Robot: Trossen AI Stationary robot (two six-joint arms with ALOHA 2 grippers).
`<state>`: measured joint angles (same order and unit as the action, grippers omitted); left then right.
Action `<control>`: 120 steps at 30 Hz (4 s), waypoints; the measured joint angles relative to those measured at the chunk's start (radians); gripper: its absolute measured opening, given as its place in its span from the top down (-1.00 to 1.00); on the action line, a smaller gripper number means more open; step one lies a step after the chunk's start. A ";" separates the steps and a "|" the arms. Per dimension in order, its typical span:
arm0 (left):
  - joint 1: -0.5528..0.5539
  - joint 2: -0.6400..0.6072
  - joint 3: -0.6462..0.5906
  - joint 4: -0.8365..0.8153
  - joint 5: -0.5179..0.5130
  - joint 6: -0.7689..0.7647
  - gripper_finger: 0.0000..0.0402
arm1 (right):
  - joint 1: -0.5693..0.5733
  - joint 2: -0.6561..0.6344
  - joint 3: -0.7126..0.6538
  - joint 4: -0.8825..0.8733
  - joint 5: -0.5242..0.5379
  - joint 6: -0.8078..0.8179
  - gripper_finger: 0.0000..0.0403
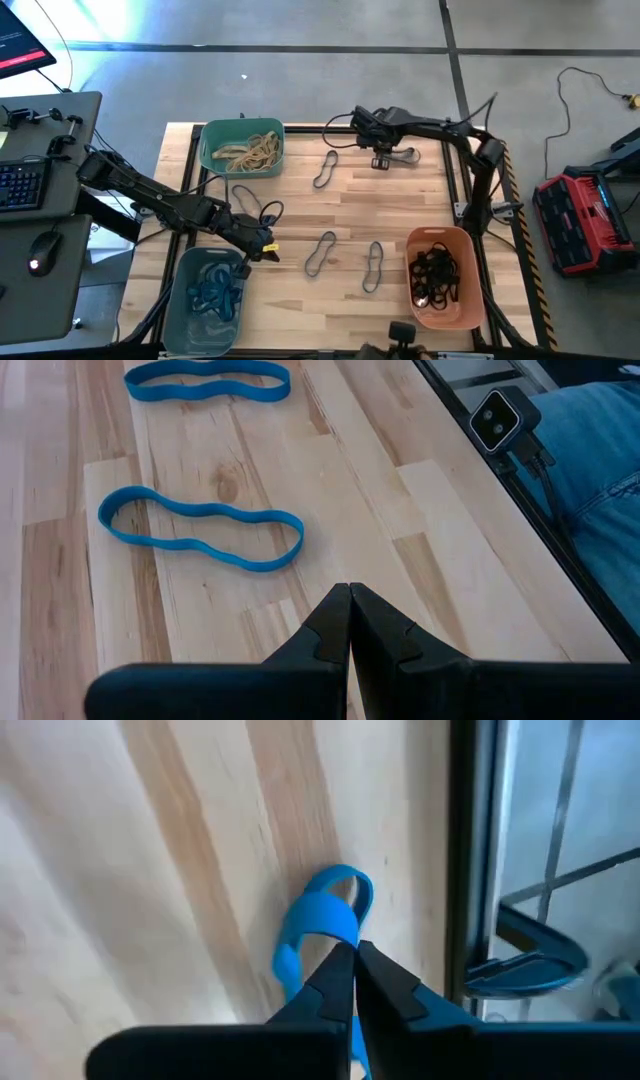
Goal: Sort rubber bands into baskets
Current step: Put the blue rubber band into the blue bin
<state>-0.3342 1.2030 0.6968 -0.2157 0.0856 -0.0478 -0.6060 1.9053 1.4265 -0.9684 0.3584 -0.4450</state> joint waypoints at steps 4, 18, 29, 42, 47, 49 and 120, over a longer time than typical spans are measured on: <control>0.000 0.000 0.000 0.000 0.000 0.000 1.00 | 0.031 -0.078 0.000 -0.009 -0.038 0.049 1.00; 0.000 0.000 0.000 0.005 -0.152 -0.040 1.00 | 0.295 -0.332 0.000 0.011 -0.025 0.286 1.00; 0.000 0.000 0.000 0.069 -0.253 -0.019 0.75 | 0.567 -0.348 -0.001 0.134 0.104 0.427 1.00; 0.000 0.000 0.000 0.241 -0.314 -0.016 0.31 | 0.845 -0.317 -0.001 0.425 0.211 0.446 1.00; 0.000 0.001 0.000 0.319 -0.327 0.017 0.18 | 0.912 -0.284 -0.001 0.516 0.251 0.440 1.00; 0.000 0.001 0.000 0.351 -0.333 0.025 0.14 | 0.933 -0.268 -0.001 0.545 0.281 0.437 1.00; -0.320 -0.279 0.121 -0.336 -0.176 -0.168 1.00 | 0.959 -0.190 -0.001 0.605 0.373 0.483 0.92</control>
<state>-0.6537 0.9241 0.8174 -0.5519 -0.0902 -0.2153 0.3528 1.7149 1.4255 -0.3635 0.7318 0.0376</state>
